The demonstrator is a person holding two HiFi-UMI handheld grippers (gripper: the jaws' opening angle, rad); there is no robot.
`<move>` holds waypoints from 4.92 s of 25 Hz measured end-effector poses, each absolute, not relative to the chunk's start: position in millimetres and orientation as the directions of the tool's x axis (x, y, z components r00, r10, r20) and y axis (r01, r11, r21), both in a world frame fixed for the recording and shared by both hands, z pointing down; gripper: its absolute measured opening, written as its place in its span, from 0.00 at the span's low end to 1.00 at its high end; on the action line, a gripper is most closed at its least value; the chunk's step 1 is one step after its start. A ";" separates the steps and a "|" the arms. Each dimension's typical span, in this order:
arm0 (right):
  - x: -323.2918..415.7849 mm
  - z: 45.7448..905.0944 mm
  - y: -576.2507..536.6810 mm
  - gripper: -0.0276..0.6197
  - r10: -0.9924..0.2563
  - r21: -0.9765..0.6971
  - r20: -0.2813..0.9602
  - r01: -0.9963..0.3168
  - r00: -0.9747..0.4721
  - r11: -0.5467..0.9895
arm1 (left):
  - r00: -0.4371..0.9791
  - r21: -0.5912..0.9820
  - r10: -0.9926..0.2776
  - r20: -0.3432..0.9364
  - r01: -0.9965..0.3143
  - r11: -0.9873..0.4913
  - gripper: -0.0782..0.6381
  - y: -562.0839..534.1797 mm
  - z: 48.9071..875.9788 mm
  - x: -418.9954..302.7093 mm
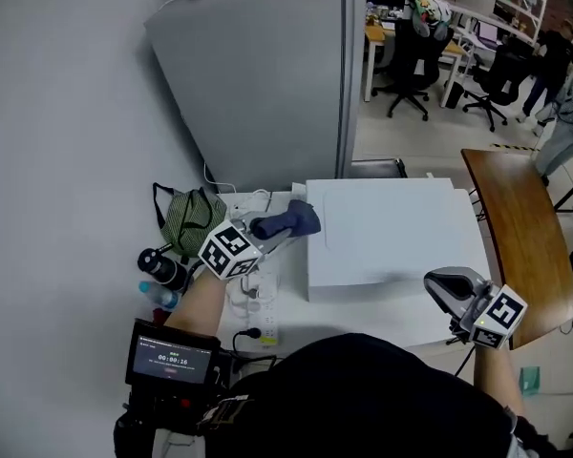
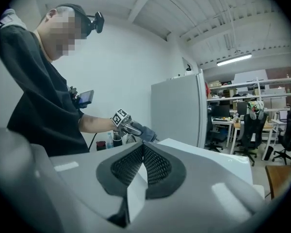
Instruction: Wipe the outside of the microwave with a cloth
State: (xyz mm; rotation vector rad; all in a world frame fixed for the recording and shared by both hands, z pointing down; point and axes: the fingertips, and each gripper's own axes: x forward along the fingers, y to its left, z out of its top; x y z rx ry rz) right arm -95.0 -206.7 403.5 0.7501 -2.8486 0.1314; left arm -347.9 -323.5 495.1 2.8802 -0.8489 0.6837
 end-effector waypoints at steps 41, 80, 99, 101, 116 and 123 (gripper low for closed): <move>74.4 420.7 -44.8 0.05 -0.589 -0.121 0.158 -0.607 -0.793 0.785 | 0.645 0.654 -0.717 0.265 -0.666 -0.358 0.19 -199.1 575.9 -243.3; 185.9 414.6 -51.4 0.05 -0.637 -0.050 0.247 -0.666 -0.730 0.744 | 0.704 0.581 -0.641 0.304 -0.671 -0.461 0.19 -204.2 590.0 -109.9; 215.8 418.4 -29.8 0.05 -0.666 -0.066 0.248 -0.698 -0.703 0.713 | 0.627 0.565 -0.599 0.498 -0.759 -0.324 0.19 -215.5 675.3 -112.9; 265.9 431.1 -23.4 0.05 -0.692 -0.059 0.279 -0.731 -0.666 0.680 | 0.635 0.562 -0.583 0.507 -0.756 -0.335 0.19 -221.9 679.8 -69.8; 371.4 437.1 9.9 0.05 -0.760 -0.066 0.294 -0.805 -0.580 0.589 | 0.714 0.525 -0.487 0.503 -0.700 -0.485 0.19 -225.8 669.9 72.4; 217.6 406.1 -13.5 0.05 -0.679 -0.086 0.235 -0.711 -0.695 0.698 | 0.609 0.547 -0.598 0.521 -0.776 -0.314 0.19 -187.8 686.2 -125.3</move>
